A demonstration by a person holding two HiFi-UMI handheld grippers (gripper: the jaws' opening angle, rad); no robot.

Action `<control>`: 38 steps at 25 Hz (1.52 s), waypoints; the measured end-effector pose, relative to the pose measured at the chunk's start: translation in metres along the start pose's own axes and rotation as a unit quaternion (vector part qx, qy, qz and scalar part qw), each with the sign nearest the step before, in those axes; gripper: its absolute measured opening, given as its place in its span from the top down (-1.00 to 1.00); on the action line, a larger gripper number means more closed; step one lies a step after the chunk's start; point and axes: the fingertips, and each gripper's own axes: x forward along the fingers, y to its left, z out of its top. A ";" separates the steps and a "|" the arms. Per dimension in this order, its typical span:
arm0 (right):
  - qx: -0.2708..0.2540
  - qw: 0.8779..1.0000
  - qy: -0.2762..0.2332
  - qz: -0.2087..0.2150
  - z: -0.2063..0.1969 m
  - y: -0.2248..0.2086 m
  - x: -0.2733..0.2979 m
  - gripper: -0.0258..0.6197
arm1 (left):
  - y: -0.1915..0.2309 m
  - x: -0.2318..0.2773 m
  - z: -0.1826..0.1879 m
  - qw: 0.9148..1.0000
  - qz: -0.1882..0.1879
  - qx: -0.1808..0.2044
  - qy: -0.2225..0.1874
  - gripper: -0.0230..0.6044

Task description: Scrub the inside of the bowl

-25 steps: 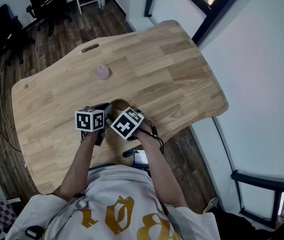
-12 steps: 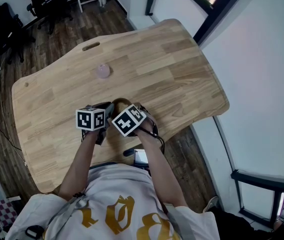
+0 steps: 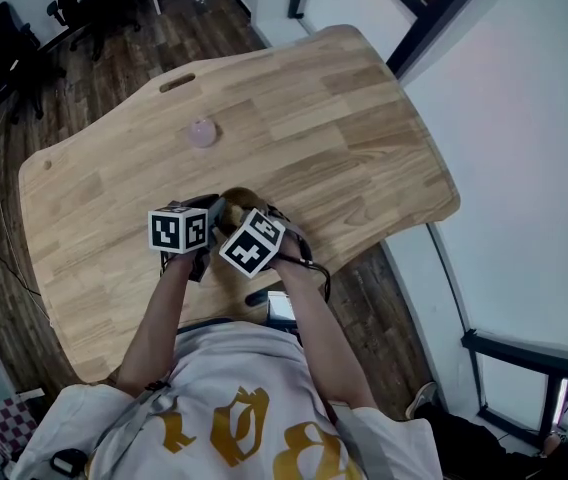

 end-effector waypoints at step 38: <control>0.086 0.995 -0.045 -0.033 0.009 -0.056 0.048 0.39 | 0.060 0.040 -0.007 0.996 0.012 -0.092 0.005 0.82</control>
